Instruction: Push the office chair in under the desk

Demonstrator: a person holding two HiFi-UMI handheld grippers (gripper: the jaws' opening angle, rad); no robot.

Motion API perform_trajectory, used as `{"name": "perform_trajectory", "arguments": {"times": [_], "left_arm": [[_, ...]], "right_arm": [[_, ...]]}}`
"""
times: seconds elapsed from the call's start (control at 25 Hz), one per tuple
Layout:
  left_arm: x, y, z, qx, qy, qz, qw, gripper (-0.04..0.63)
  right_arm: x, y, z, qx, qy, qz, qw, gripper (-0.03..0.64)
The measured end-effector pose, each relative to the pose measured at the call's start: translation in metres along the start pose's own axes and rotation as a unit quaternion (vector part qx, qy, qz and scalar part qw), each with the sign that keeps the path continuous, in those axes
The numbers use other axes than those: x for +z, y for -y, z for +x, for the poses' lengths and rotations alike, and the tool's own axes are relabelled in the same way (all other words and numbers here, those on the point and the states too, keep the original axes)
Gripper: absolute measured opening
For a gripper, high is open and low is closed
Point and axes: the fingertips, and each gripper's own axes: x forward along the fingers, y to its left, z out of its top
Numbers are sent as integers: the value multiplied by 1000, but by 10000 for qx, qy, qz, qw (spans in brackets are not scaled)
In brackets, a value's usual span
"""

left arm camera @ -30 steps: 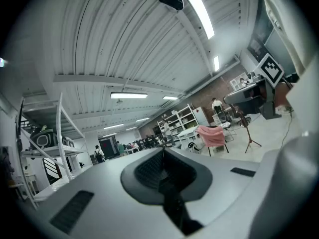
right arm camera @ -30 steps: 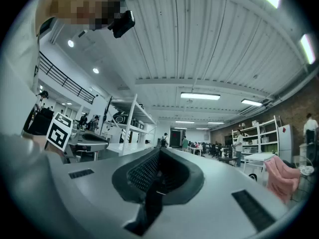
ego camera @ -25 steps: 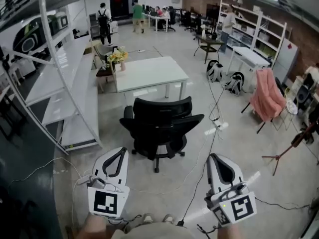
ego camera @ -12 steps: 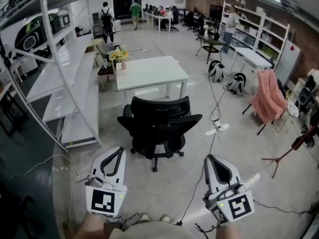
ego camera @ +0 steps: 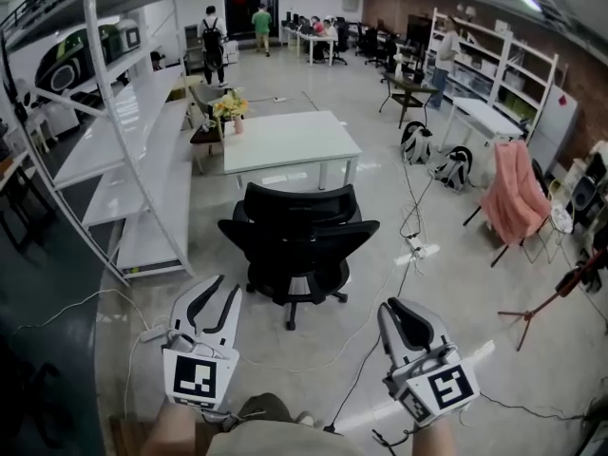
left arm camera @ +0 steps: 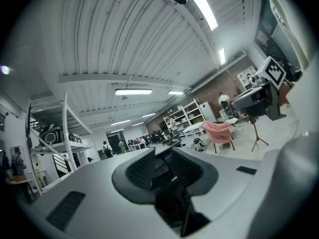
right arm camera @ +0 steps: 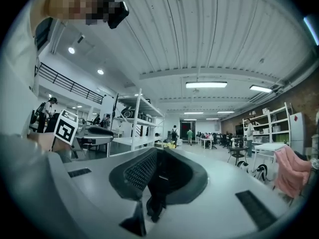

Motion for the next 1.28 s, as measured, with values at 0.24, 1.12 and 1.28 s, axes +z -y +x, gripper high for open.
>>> {"name": "perform_trajectory", "arguments": {"times": [0.24,1.12,1.28], "left_arm": [[-5,-2,4,132,43,53,9999,153],[-129,9,158,-1733,-1804,2274,9411,275],[-162,7,192,-2155,-2131,2784,9114,250]], "right_arm": [[-10,12,7,-11,-131,-72,9999,156],[-125,63,163,1296,-2588,-1845,9392,210],[-150,74,201,1467,-2950,-2120,9201,209]]}}
